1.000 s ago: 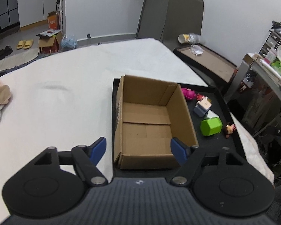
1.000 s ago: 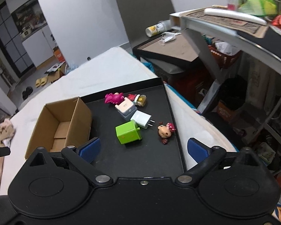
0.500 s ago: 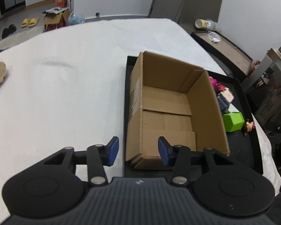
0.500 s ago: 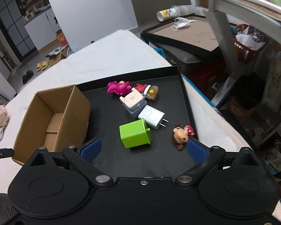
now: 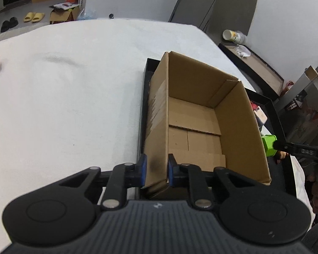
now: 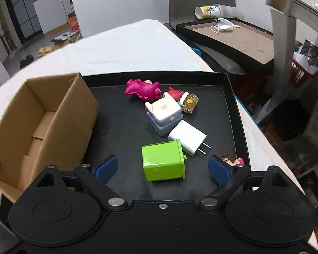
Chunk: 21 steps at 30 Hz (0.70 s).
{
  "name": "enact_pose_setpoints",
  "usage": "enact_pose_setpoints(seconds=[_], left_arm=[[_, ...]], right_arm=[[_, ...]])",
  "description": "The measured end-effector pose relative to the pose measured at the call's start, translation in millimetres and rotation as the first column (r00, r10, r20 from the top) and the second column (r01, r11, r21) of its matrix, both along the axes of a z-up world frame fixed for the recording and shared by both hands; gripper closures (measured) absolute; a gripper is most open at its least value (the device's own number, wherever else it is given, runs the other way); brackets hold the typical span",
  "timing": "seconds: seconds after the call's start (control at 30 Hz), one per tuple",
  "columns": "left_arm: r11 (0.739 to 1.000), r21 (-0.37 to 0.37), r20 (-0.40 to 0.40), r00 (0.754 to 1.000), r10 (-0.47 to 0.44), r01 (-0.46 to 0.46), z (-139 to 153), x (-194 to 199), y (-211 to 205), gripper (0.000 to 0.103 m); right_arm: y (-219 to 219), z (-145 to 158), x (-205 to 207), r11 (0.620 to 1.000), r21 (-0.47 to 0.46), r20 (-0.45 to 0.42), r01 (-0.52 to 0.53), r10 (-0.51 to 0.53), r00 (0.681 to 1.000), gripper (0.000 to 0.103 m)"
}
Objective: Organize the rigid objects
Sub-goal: 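Grasp the lime-green cube with the right gripper, then carry the green cube into the box and release it while left gripper holds box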
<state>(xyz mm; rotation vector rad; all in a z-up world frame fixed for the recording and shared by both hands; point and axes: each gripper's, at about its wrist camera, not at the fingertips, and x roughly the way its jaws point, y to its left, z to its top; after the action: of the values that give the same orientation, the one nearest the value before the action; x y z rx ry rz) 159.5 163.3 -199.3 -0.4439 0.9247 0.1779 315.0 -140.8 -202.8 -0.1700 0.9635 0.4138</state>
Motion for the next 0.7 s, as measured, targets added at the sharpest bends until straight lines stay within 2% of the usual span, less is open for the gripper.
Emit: enact_pose_setpoints(seconds=[0.17,0.23,0.3,0.53,0.7], left_arm=[[1.000,-0.006,0.031,1.000,-0.002,0.002,-2,-3,-1,0.087],[1.000,-0.012,0.038,0.999,0.003,-0.003,-2,-3,0,0.087],[1.000,-0.012,0.041,0.999,0.006,-0.005,-2,-3,0,0.087],[1.000,-0.004,0.029,1.000,0.007,-0.007,0,-6,-4,0.087],[1.000,-0.001,0.006,1.000,0.002,-0.002,2,-5,-6,0.087]], right_arm=[[9,-13,4,0.998,-0.060,0.032,-0.007,0.009,0.999,0.020],[10,-21,7,0.997,-0.079,0.026,-0.006,0.008,1.000,0.032],[9,-27,10,0.997,-0.080,0.006,-0.001,0.002,1.000,0.055],[5,-17,2,0.998,-0.062,0.012,0.024,-0.023,1.000,0.055],[7,3,-9,0.999,-0.043,0.037,0.006,-0.004,0.999,0.055]])
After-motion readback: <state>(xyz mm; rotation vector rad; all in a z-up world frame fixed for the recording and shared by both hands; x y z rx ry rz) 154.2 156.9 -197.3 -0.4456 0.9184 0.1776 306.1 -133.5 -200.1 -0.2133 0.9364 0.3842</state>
